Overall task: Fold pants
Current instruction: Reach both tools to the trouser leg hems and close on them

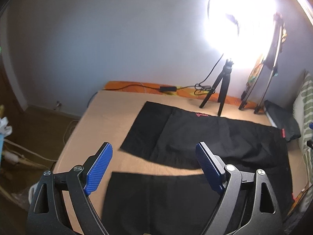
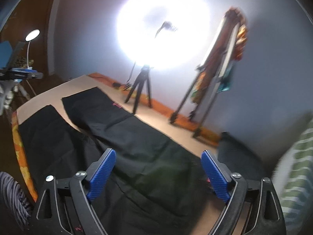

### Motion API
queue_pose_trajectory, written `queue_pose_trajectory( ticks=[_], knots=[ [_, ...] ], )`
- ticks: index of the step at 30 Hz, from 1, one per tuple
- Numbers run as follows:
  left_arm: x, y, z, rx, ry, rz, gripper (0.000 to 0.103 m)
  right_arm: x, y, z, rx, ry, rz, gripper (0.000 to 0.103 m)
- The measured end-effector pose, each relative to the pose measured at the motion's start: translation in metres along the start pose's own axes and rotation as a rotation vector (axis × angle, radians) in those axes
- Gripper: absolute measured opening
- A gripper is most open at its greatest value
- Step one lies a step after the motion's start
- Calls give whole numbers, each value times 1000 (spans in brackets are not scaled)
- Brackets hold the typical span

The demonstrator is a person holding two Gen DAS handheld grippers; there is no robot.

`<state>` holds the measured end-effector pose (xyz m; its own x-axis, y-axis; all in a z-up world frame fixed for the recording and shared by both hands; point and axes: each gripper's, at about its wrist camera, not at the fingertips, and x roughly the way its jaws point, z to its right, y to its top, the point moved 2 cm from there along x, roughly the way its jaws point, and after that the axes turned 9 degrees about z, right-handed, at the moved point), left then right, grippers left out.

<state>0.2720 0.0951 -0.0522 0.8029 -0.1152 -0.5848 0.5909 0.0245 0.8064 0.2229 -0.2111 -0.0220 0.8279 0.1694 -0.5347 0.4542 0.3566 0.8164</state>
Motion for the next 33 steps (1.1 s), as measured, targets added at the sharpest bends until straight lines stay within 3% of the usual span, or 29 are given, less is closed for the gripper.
queue_pose_trajectory(
  ticks=[5,10,19,25,30,33],
  knots=[
    [59,12,-1,13,-12,-81,85,71,2,14,42,86,-96,84],
    [121,32,-6,18,-19,-133,85,137,0,33,63,110,-174,80],
    [228,41,-25,-71,-20,-255,85,236,-11,59,143,162,-283,78],
    [268,49,-44,-151,-6,-272,85,272,-20,66,179,202,-330,78],
    [284,47,-46,-189,-22,-292,85,293,-25,71,188,247,-346,87],
    [289,43,-41,-153,-20,-308,85,301,-26,68,154,256,-355,87]
  ],
)
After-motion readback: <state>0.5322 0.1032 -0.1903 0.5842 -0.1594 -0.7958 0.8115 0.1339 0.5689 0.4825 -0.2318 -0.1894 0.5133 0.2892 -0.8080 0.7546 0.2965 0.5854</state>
